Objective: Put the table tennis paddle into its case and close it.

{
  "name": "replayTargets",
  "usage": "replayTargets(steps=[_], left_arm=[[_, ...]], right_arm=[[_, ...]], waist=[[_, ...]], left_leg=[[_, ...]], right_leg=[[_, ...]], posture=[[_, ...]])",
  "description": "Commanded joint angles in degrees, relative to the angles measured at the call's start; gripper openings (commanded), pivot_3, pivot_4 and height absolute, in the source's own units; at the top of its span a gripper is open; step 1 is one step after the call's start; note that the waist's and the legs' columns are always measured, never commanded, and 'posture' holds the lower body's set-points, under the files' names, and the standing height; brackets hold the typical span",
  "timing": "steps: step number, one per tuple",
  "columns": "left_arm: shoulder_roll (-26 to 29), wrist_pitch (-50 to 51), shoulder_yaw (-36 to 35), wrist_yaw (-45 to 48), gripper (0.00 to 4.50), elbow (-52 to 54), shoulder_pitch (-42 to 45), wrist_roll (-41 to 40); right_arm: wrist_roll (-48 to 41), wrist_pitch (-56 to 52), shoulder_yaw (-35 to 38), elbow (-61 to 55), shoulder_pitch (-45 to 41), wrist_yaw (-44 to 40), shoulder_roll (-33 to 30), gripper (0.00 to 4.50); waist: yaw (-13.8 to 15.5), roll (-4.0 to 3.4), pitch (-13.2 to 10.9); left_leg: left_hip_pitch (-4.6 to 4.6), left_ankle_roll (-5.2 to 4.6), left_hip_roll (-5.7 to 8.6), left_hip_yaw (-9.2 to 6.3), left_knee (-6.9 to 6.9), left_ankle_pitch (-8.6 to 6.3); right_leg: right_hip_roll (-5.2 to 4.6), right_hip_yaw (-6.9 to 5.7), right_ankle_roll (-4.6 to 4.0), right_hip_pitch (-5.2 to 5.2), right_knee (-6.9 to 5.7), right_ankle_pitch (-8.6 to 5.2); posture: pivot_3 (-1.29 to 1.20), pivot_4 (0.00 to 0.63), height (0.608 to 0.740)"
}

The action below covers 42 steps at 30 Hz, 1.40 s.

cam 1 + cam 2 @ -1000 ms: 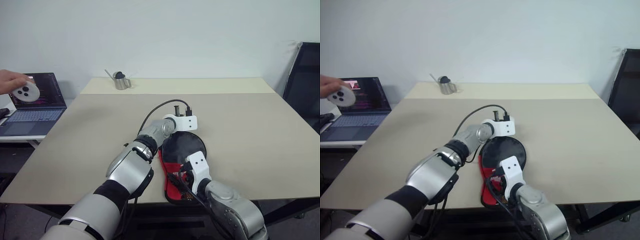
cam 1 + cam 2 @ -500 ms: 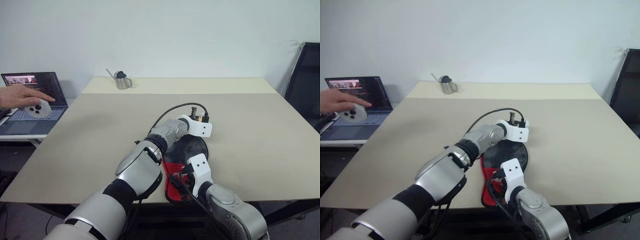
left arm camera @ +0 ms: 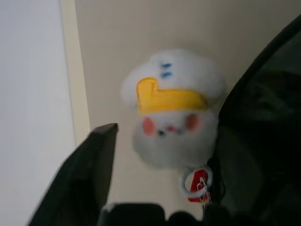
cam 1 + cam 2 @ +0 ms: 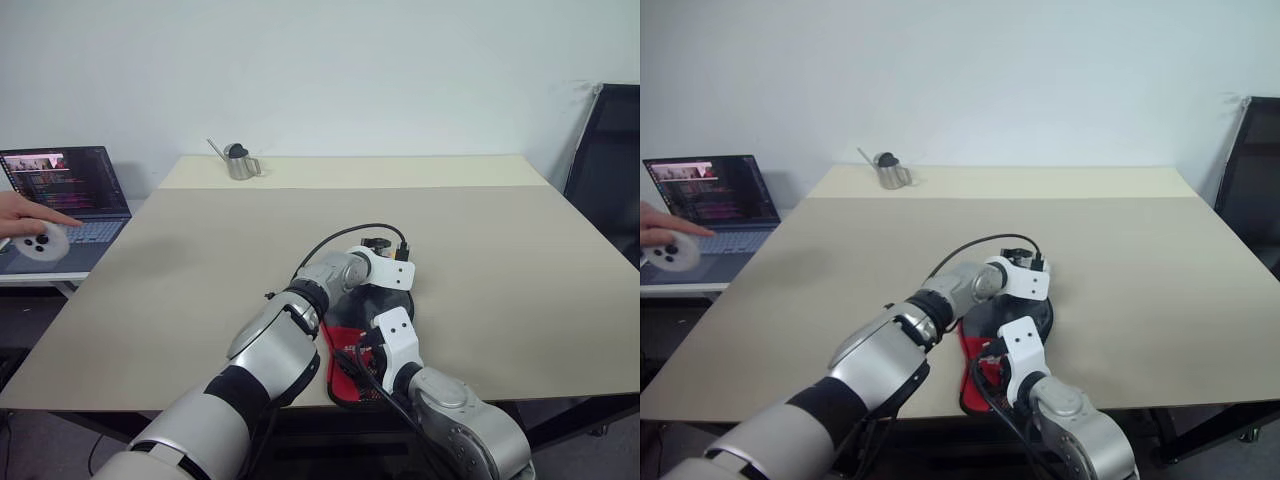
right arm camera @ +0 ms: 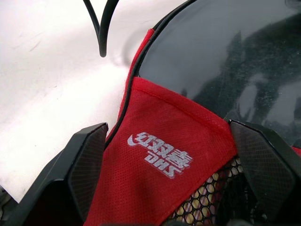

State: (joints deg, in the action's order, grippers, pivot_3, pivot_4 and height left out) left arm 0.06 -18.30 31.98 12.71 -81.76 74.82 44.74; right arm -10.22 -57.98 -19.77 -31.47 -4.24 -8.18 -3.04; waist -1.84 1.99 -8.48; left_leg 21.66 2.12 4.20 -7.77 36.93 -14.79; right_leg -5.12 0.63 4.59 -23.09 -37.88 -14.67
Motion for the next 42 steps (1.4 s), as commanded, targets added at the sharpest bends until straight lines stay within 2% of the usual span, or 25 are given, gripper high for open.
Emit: replayTargets(steps=[1,5,8,10,14,15,17,18,21,26,30,37,42], left_arm=[[0.6,-3.6,-0.5,0.8,3.5,1.8,0.6,-1.0],[2.8,-6.8,-0.7,1.3,3.5,2.1,1.1,-1.1],[5.1,-9.4,-2.5,2.9,3.5,2.5,1.2,-3.1],[6.8,-11.4,-4.3,5.1,3.5,2.8,1.0,-5.4],[11.6,-14.5,-9.7,11.4,3.5,3.9,-0.3,-11.7],[12.8,-15.0,-11.5,13.5,3.79,4.3,-1.0,-13.9],[14.8,-14.7,-16.3,20.1,4.08,5.3,-3.2,-19.8],[15.4,-14.0,-18.4,23.5,4.4,5.9,-4.2,-22.5],[17.0,-13.6,-22.3,31.7,4.46,8.8,-7.6,-28.3],[18.5,-6.6,-29.5,40.7,4.46,17.6,-14.2,-39.4],[19.6,6.2,-33.3,47.7,4.46,36.3,-24.7,-49.9],[20.2,24.6,-30.9,50.4,4.46,62.6,-37.8,-57.2],[20.2,27.8,-27.2,50.2,4.46,66.3,-39.8,-56.2]], right_arm=[[-1.0,-5.1,-1.7,8.3,1.2,-1.4,-0.9,4.5],[-0.9,-4.5,-1.1,9.9,-0.6,-2.4,-1.4,4.5],[-0.8,-4.0,-0.4,11.1,-1.9,-3.2,-1.8,4.5],[-0.9,-3.9,0.2,11.4,-2.6,-3.8,-2.2,4.5],[-1.7,-4.0,2.5,10.7,-4.4,-5.7,-3.6,4.5],[-2.1,-4.2,3.2,10.2,-4.9,-6.1,-3.9,4.5],[-3.4,-4.3,4.7,9.1,-6.3,-7.5,-4.6,4.5],[-4.0,-4.3,5.2,8.5,-6.8,-8.2,-5.1,4.5],[-6.2,-4.7,6.5,6.6,-8.1,-10.4,-6.4,4.5],[-11.2,-5.6,9.7,2.5,-10.5,-15.0,-9.5,4.5],[-20.8,-10.1,17.7,-2.7,-14.1,-19.0,-9.8,4.5],[-29.2,-13.2,29.0,-0.6,-22.0,-22.0,-16.1,4.5],[-24.0,-5.4,28.0,10.8,-27.6,-22.9,-22.7,4.5]], waist=[[-0.1,0.0,0.0],[-0.4,0.0,0.0],[-0.4,-0.03,-0.1],[-0.5,-0.02,-0.1],[-0.6,-0.03,-0.1],[-0.6,-0.03,-0.1],[-0.6,-0.04,-0.1],[-0.6,-0.05,-0.1],[-0.5,-0.08,-0.1],[-0.1,-0.19,-0.4],[-0.2,-0.57,-0.8],[0.0,-0.72,-0.9],[0.1,-0.77,-0.9]], left_leg=[[-0.02,0.0,-0.01,0.0,0.0,0.0],[-0.19,0.0,-0.05,0.01,-0.01,0.01],[-0.86,0.0,-0.17,0.03,-0.12,0.0],[-1.01,0.0,-0.68,0.0,-0.13,-0.01],[-1.0,0.0,-0.74,0.02,-0.1,0.0],[-0.99,0.01,-0.74,0.02,-0.1,0.0],[-0.96,0.01,-0.74,0.01,-0.1,0.0],[-0.96,0.01,-0.74,0.03,-0.1,0.0],[-0.87,0.0,-0.71,0.0,-0.08,0.01],[-0.74,0.0,-0.69,-0.04,-0.08,0.0],[-0.68,-0.01,-0.7,-0.08,-0.11,-0.02],[-0.58,-0.12,-0.7,-0.06,-0.15,-0.2],[-0.59,-0.15,-0.69,0.01,-0.16,-0.22]], right_leg=[[0.01,0.0,0.0,0.01,-0.02,0.0],[0.06,0.08,0.0,0.09,-0.07,0.0],[0.1,0.04,0.02,0.82,0.06,-0.02],[0.14,-0.01,0.02,1.03,0.12,-0.02],[0.19,-0.03,0.03,1.02,0.12,-0.01],[0.19,-0.06,0.03,1.01,0.12,-0.01],[0.2,-0.07,0.03,0.99,0.12,-0.01],[0.2,-0.02,0.02,0.94,0.12,-0.01],[0.2,-0.06,0.01,0.89,0.13,0.0],[0.19,-0.07,0.0,0.83,0.18,0.0],[0.17,0.02,-0.02,0.76,0.23,0.01],[0.17,0.09,-0.38,0.65,0.34,0.16],[0.18,0.0,-0.27,0.81,0.68,0.1]], posture=[[0.0,0.15,0.74],[0.0,0.15,0.74],[0.0,0.15,0.74],[0.0,0.15,0.74],[0.0,0.15,0.74],[0.0,0.15,0.74],[0.0,0.15,0.74],[0.0,0.15,0.74],[0.0,0.15,0.74],[0.0,0.15,0.74],[0.0,0.15,0.74],[0.0,0.15,0.74],[0.0,0.15,0.74]])
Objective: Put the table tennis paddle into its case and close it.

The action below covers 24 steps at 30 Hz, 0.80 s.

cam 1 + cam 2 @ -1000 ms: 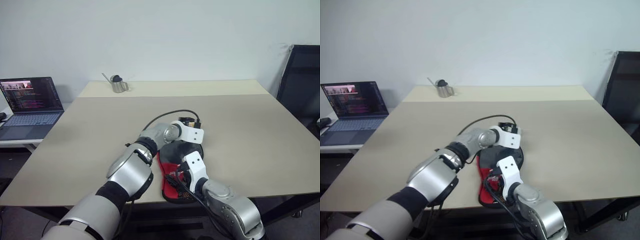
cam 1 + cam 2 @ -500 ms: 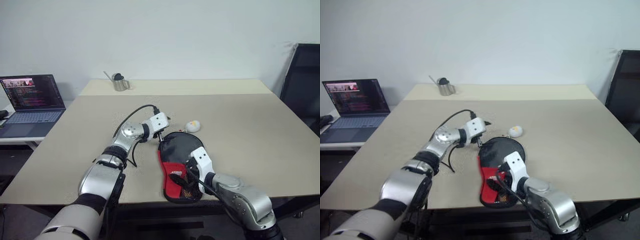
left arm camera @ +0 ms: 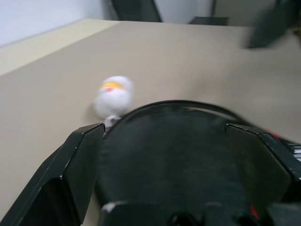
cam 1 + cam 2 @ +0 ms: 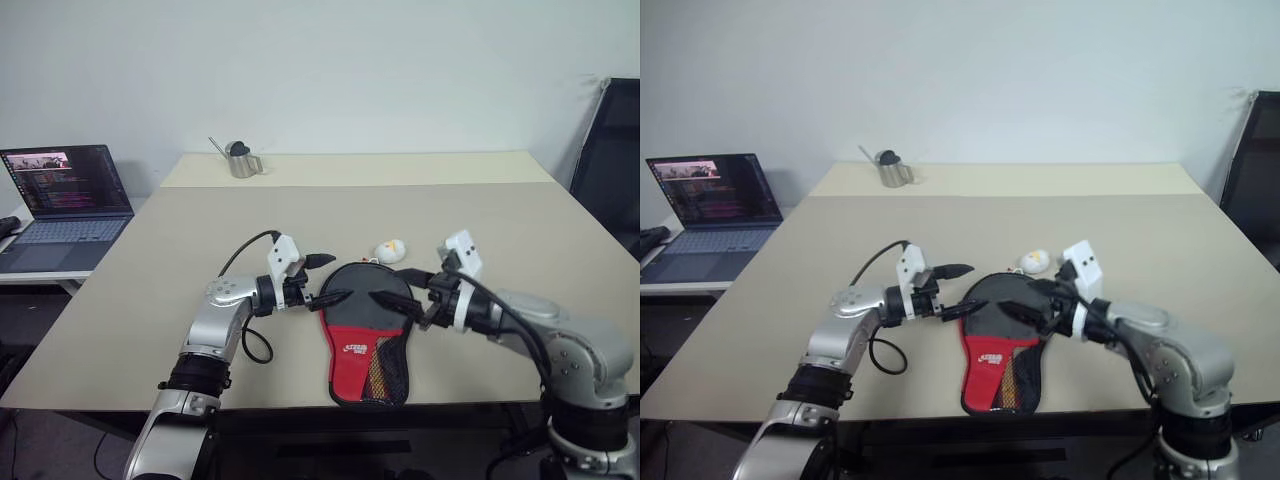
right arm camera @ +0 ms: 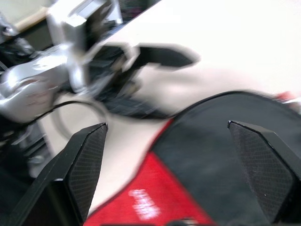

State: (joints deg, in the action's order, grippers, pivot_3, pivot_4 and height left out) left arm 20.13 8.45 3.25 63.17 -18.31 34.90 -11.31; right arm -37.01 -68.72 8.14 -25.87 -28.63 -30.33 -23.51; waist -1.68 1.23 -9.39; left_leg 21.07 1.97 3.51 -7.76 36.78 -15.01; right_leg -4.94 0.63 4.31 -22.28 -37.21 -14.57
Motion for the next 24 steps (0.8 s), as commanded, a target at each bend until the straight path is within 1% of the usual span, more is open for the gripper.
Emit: replayTargets(steps=[1,3,6,12,16,19,21,24], left_arm=[[0.2,0.6,2.7,-0.5,4.46,2.6,0.0,0.8],[-0.2,-1.3,3.7,-2.8,4.46,1.0,0.1,2.8],[-1.1,-2.8,4.6,-5.0,4.46,0.1,0.1,3.8],[-1.5,-4.3,6.9,-5.9,4.46,1.7,-2.1,5.2],[-1.1,-4.1,7.7,-5.8,4.46,3.4,-3.2,5.4],[-0.8,-3.5,7.9,-6.0,4.46,4.5,-3.5,5.2],[-0.5,-3.2,8.0,-6.2,4.46,5.0,-3.8,5.4],[0.0,-2.6,7.9,-6.6,4.46,5.9,-4.1,5.4]], right_arm=[[5.2,8.4,-0.9,8.9,-5.0,-0.3,-3.2,4.5],[8.8,13.3,-2.6,15.4,-7.8,0.1,-4.1,4.5],[13.4,20.2,-4.8,25.8,-12.4,-0.2,-3.8,4.5],[21.4,35.2,-8.8,50.7,-23.2,-0.2,1.5,4.5],[24.5,45.2,-8.1,71.0,-32.2,2.0,7.1,4.5],[26.2,52.0,-7.2,83.2,-37.2,3.7,10.0,4.5],[27.1,55.3,-6.9,88.9,-39.3,4.7,11.3,4.5],[28.9,58.8,-6.8,94.5,-40.3,6.4,12.6,4.5]], waist=[[0.0,-0.02,0.0],[-0.1,-0.06,0.0],[-0.3,-0.06,0.0],[-0.6,-0.11,-0.1],[-0.7,-0.12,-0.1],[-1.1,-0.13,-0.1],[-1.2,-0.13,-0.1],[-1.2,-0.14,-0.1]], left_leg=[[0.0,0.0,0.0,0.02,0.0,0.0],[0.01,0.0,0.03,0.09,0.0,0.0],[0.0,-0.01,0.02,0.11,-0.09,-0.01],[-0.01,0.03,0.0,0.2,-0.27,-0.04],[0.25,0.06,0.01,0.21,-0.31,-0.03],[0.83,0.28,0.0,0.21,-0.18,0.1],[0.89,0.3,0.0,0.19,-0.2,0.11],[0.94,0.3,0.04,0.2,-0.2,0.1]], right_leg=[[0.0,0.01,0.03,0.0,0.02,-0.02],[0.0,0.05,0.05,-0.01,0.06,-0.02],[0.03,0.12,-0.11,-0.06,0.09,0.07],[-0.01,0.25,-0.15,-0.15,0.15,0.09],[-0.03,0.28,-0.17,-0.47,0.13,0.1],[-0.03,0.31,-0.23,-1.14,-0.04,0.15],[-0.03,0.3,-0.23,-1.2,-0.01,0.15],[-0.07,0.3,-0.23,-1.2,0.06,0.15]], posture=[[0.0,0.15,0.74],[0.0,0.15,0.74],[0.0,0.15,0.74],[0.0,0.15,0.74],[0.0,0.15,0.74],[0.0,0.15,0.74],[0.0,0.15,0.74],[0.0,0.15,0.74]])
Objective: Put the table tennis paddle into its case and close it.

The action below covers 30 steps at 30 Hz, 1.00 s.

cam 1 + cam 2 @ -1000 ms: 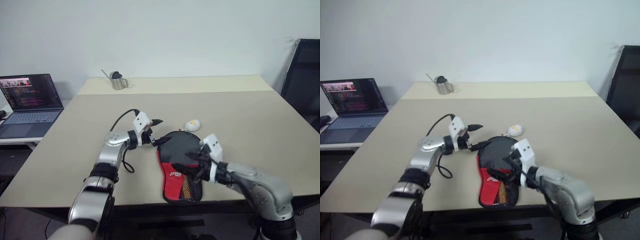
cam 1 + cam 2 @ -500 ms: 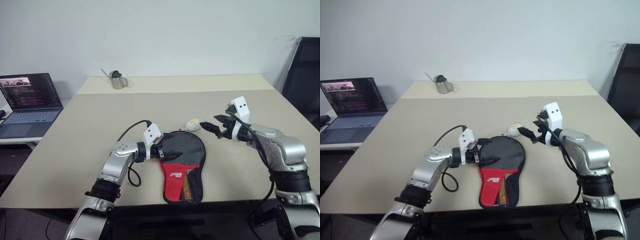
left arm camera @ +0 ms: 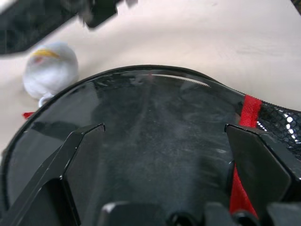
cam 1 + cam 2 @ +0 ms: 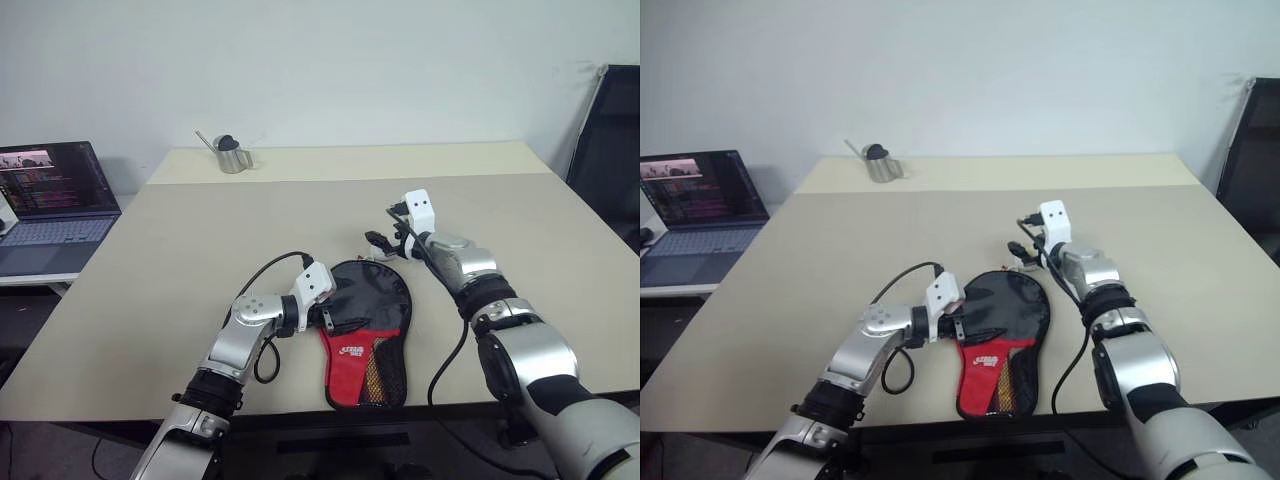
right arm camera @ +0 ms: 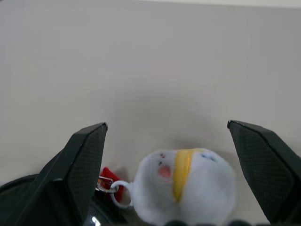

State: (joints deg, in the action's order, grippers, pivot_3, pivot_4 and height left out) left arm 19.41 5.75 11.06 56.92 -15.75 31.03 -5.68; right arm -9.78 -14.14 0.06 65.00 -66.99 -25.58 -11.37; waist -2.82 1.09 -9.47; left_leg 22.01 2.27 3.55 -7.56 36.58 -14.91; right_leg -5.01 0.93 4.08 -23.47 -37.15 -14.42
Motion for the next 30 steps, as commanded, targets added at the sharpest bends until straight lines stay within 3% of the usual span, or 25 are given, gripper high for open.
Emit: replayTargets(steps=[1,8,11,18,21,24,30], left_arm=[[0.9,0.1,0.0,-0.6,4.46,3.6,-0.3,-0.1],[0.9,-1.6,0.9,-1.4,4.46,2.1,0.7,1.5],[-0.4,-2.7,1.8,-1.5,4.5,-0.6,2.5,2.2],[-2.1,-5.8,3.8,-1.6,4.5,-13.1,4.4,4.5],[-2.2,-7.6,4.7,-1.6,4.5,-18.3,4.6,5.7],[-1.8,-7.4,5.0,-0.9,4.5,-20.3,3.5,5.7],[-2.1,-6.0,4.8,-0.2,4.5,-20.9,2.9,5.2]], right_arm=[[2.2,5.1,1.3,4.9,-2.0,2.4,0.8,4.5],[4.2,7.0,2.3,7.7,-2.2,2.6,2.0,4.5],[4.2,7.1,2.9,7.7,-2.5,2.5,2.4,3.91],[5.0,7.3,2.9,7.1,-2.4,1.6,3.3,1.49],[5.2,7.3,2.9,6.8,-2.3,1.5,3.6,0.76],[5.5,7.2,2.8,6.5,-2.2,1.8,3.4,0.36],[7.0,7.0,2.7,5.7,-2.0,2.7,0.9,0.31]], waist=[[-0.1,-0.01,0.0],[-0.5,-0.05,0.0],[-0.5,-0.05,0.0],[-0.5,-0.05,0.0],[-0.5,-0.09,0.0],[-0.5,-0.12,0.1],[-0.6,-0.22,0.2]], left_leg=[[0.0,0.0,0.0,0.01,0.0,0.0],[-0.02,0.0,-0.01,0.01,0.02,0.0],[-0.03,0.0,0.0,0.01,0.05,0.0],[-0.08,-0.01,0.0,0.03,0.11,0.0],[-0.14,-0.01,0.02,0.03,0.27,-0.01],[-0.34,-0.2,0.03,0.01,0.33,-0.1],[-0.67,-0.24,0.02,0.03,0.32,-0.12]], right_leg=[[0.0,0.01,0.0,0.0,-0.01,0.0],[0.02,0.03,0.0,-0.03,-0.12,0.0],[0.02,0.03,0.0,-0.03,-0.17,0.0],[0.03,0.05,0.0,-0.03,-0.35,0.0],[0.03,0.06,0.0,0.01,-0.51,0.0],[0.03,0.06,0.0,0.18,-0.66,0.0],[0.13,0.11,-0.02,0.36,-0.88,0.0]], posture=[[0.0,0.15,0.74],[0.0,0.15,0.74],[0.0,0.15,0.74],[0.0,0.15,0.74],[0.0,0.15,0.74],[0.0,0.15,0.74],[0.0,0.15,0.74]])
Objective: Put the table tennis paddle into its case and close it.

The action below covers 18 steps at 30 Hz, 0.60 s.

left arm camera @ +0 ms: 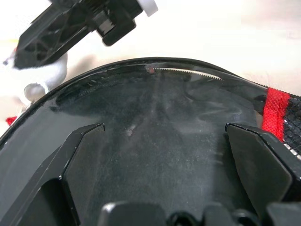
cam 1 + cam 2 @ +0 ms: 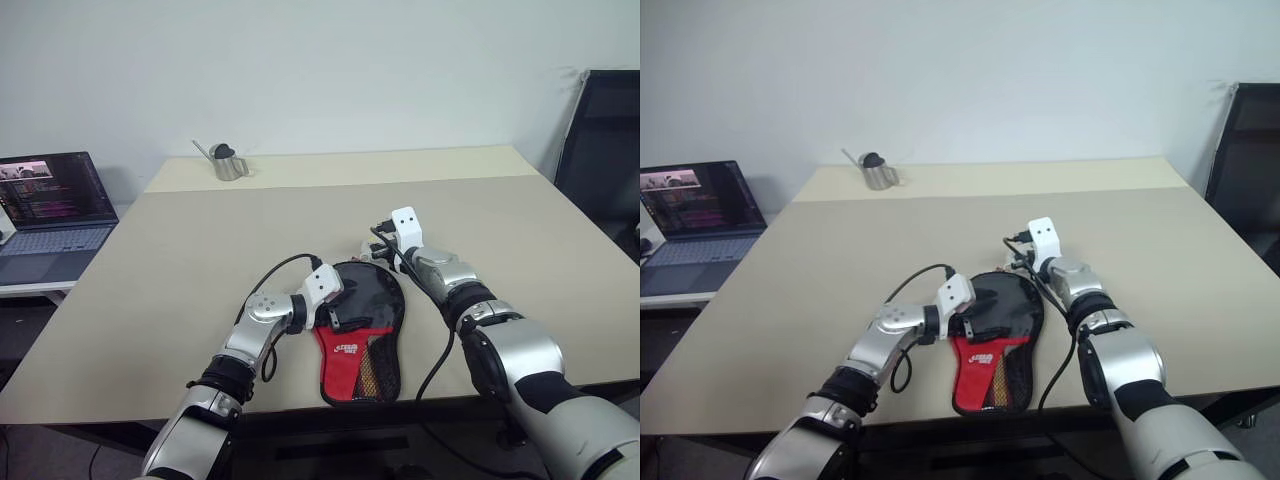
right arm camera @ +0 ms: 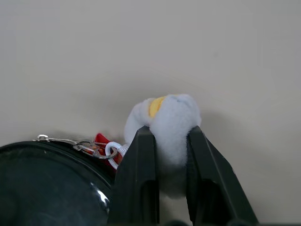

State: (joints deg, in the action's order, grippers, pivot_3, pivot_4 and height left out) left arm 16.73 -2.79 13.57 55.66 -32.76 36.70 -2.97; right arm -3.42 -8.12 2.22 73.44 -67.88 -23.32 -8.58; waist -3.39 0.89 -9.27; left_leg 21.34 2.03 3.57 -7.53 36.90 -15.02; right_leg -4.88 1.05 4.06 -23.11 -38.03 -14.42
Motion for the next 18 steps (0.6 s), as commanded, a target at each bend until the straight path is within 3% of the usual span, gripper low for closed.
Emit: replayTargets(steps=[1,10,18], left_arm=[[0.4,2.6,2.4,1.1,4.5,-4.0,-2.7,2.5],[-1.3,3.3,2.5,1.1,4.5,-6.5,-1.2,2.5],[-2.8,2.7,2.9,1.3,4.5,-9.5,0.6,3.1]], right_arm=[[1.0,0.9,0.4,-3.0,-0.9,0.4,-2.7,0.31],[3.8,-2.5,-1.9,-10.8,4.7,-2.9,-9.8,0.3],[4.2,-15.7,-3.8,-36.3,18.3,-9.9,-18.2,0.3]], waist=[[0.0,-0.03,0.0],[0.2,-0.11,0.1],[0.9,-0.19,0.2]], left_leg=[[0.0,0.0,0.0,0.0,0.0,0.0],[0.03,0.0,0.0,-0.01,0.02,0.0],[-0.17,-0.01,0.05,-0.07,0.03,0.0]], right_leg=[[0.01,0.0,0.0,0.0,0.0,0.0],[-0.05,-0.01,0.0,0.06,0.08,0.0],[-0.07,-0.13,0.03,0.44,0.21,-0.01]], posture=[[0.0,0.15,0.74],[0.0,0.15,0.74],[0.0,0.15,0.74]])
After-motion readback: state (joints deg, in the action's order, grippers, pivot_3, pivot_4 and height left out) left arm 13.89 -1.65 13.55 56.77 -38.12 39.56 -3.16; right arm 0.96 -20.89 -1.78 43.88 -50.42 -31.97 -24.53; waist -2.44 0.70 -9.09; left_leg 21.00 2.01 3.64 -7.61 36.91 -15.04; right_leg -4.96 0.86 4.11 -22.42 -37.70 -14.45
